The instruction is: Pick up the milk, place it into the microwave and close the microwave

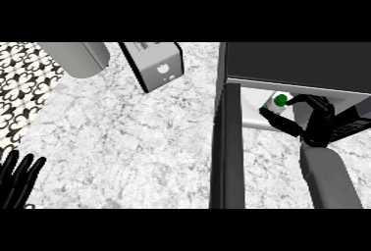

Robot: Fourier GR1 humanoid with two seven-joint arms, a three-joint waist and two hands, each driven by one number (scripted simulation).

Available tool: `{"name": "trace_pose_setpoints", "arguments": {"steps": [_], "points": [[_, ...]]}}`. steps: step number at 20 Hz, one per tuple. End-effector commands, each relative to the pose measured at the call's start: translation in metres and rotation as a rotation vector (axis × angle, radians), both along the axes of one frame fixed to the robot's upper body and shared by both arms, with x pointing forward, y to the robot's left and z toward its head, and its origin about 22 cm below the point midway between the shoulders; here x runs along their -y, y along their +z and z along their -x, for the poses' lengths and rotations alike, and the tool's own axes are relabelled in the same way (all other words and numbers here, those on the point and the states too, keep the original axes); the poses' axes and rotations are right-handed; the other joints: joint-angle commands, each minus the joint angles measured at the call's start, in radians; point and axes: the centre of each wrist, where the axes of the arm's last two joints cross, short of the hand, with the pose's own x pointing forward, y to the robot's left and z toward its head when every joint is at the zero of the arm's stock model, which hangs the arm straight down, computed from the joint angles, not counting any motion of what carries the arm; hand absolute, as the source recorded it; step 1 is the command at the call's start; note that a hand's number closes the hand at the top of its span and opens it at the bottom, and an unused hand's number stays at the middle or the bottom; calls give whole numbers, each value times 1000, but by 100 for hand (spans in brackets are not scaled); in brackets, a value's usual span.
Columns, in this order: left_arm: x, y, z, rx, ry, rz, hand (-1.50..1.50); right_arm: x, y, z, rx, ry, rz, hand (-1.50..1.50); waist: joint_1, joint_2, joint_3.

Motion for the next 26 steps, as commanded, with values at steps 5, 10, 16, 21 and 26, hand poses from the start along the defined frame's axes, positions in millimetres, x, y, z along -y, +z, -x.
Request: {"name": "trace_pose_setpoints", "arguments": {"steps": [5,10,16,21,26], "points": [[10,-1,-10,7,-47,-11,-150,-16,-5,-23,-243,-54,-88,-150,65,60,-6],[16,1,-14,6,-78,-18,-150,-19,-9,-21,-275,-18,-120,-150,69,54,-6],[23,1,-19,7,-91,-20,-150,-29,-16,-21,-312,-9,-146,-150,57,52,-5],[27,4,-21,6,-79,-41,-150,-14,-10,-25,-321,-39,-147,-150,28,43,-4],[34,-1,-21,-11,-92,-28,-150,-15,-15,-25,-355,-28,-132,-150,20,39,-5]]}}
